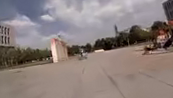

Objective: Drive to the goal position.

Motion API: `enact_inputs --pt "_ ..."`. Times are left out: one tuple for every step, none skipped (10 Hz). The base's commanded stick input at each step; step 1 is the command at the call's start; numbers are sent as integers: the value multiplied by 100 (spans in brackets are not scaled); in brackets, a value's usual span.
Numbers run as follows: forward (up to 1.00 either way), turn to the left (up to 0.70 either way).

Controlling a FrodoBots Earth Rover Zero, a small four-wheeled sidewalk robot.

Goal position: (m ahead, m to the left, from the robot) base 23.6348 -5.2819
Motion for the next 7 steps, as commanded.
enact_inputs --pt "100 2" --pt "100 2" --pt "100 2" --pt "100 2" --pt "100 2" --pt "100 2" --pt "100 2"
